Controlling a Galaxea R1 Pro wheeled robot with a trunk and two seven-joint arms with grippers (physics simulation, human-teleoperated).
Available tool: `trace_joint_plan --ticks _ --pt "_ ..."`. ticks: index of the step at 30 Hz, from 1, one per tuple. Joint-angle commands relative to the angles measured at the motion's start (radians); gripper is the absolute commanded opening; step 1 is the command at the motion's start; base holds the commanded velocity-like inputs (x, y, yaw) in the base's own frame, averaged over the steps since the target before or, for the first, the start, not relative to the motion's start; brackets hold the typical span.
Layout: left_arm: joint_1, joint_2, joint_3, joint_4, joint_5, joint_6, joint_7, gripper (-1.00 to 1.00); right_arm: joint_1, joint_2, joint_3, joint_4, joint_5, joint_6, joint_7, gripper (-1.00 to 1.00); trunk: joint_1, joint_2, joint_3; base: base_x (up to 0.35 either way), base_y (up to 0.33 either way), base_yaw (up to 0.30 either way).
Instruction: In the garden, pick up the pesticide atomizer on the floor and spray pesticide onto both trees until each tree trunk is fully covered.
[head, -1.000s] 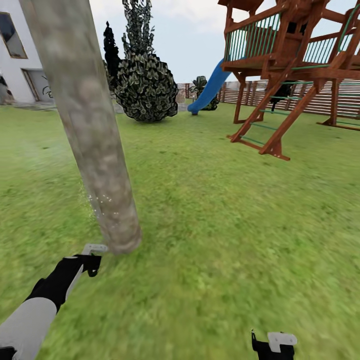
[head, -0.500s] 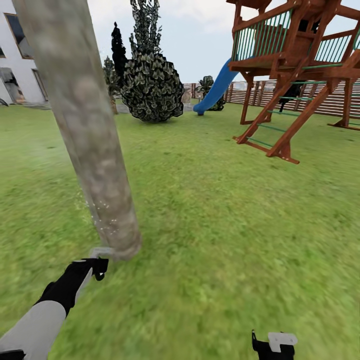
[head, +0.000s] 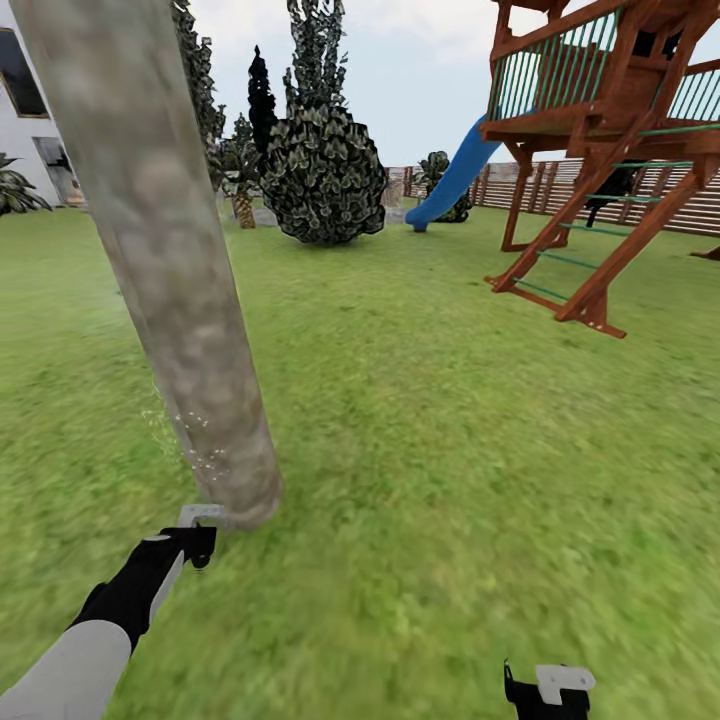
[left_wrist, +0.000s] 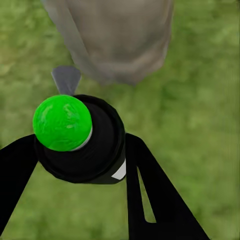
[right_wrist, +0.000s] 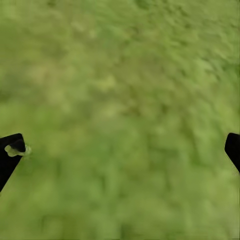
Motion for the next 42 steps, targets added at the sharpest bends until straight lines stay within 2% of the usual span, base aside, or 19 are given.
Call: trace_joint_plan --ticks 1,3,4,6,7,9,11,15,17,19,21,29,36,42 --pt "0.000 0.000 -0.001 -0.001 0.000 0.000 0.000 -1.00 0.000 0.000 0.000 0.000 0.000 0.000 0.000 1.00 0.000 0.000 0.000 0.336 -0.006 0.006" --pt "0.000 -0.007 -0.007 -0.002 -0.002 -0.001 0.000 -1.00 0.000 0.000 0.000 0.000 0.000 0.000 0.000 1.00 0.000 0.000 0.000 0.337 -0.002 0.066" --pt "0.000 -0.016 -0.009 -0.002 -0.003 -0.001 0.000 -1.00 0.000 0.000 0.000 -0.001 0.000 0.000 0.000 1.00 0.000 0.000 0.000 0.333 -0.006 0.199" --pt "0.000 -0.051 -0.011 -0.004 -0.009 -0.002 0.000 -1.00 0.000 0.000 0.000 0.000 0.000 0.000 0.000 1.00 0.000 0.000 0.000 0.093 -0.118 0.257" --pt "0.000 -0.056 -0.012 -0.005 -0.009 -0.003 0.000 -1.00 0.000 0.000 0.000 0.000 0.000 0.000 0.000 1.00 0.000 0.000 0.000 -0.155 -0.190 0.274" --pt "0.000 -0.057 -0.009 -0.030 -0.010 -0.001 -0.001 -1.00 0.000 0.000 0.000 0.000 0.000 0.000 0.000 1.00 0.000 0.000 0.000 -0.234 -0.173 0.276" --pt "0.000 -0.048 -0.004 -0.059 -0.011 0.005 -0.001 -1.00 0.000 0.000 0.000 0.001 0.000 0.000 0.001 1.00 0.000 0.000 0.000 -0.264 -0.162 0.278" --pt "0.001 -0.055 -0.009 -0.053 -0.013 0.008 0.000 -1.00 0.000 0.001 0.000 0.000 0.000 0.000 0.001 1.00 0.000 0.000 0.000 -0.064 -0.249 0.266" --pt "0.001 -0.057 -0.010 -0.052 -0.009 0.009 0.093 -1.00 0.000 0.000 0.000 -0.001 0.000 0.000 0.002 1.00 0.000 0.000 0.000 0.085 -0.272 0.051" --pt "0.001 -0.058 -0.007 -0.008 -0.002 0.002 0.132 -1.00 0.000 0.000 0.000 0.000 0.001 0.000 0.002 1.00 0.000 0.000 0.000 0.108 -0.273 0.007" --pt "0.000 -0.060 -0.008 0.031 -0.003 -0.001 0.139 -1.00 0.000 0.000 0.000 -0.001 0.000 0.000 0.002 1.00 0.000 0.000 0.000 0.065 -0.273 0.001" --pt "0.000 -0.060 -0.003 0.037 -0.001 -0.001 0.142 -1.00 0.000 0.001 0.000 0.000 0.000 0.000 0.002 1.00 0.000 0.000 0.000 0.002 -0.273 0.017" --pt "0.000 -0.061 -0.005 0.039 -0.001 -0.001 0.143 -1.00 0.000 0.002 0.000 0.001 0.000 0.000 0.002 1.00 0.000 0.000 0.000 0.012 -0.273 0.253" --pt "0.000 -0.065 -0.006 0.045 -0.001 -0.001 0.143 -1.00 0.000 0.002 0.000 0.001 0.000 0.000 0.002 1.00 0.000 0.000 0.000 0.198 -0.221 0.161"
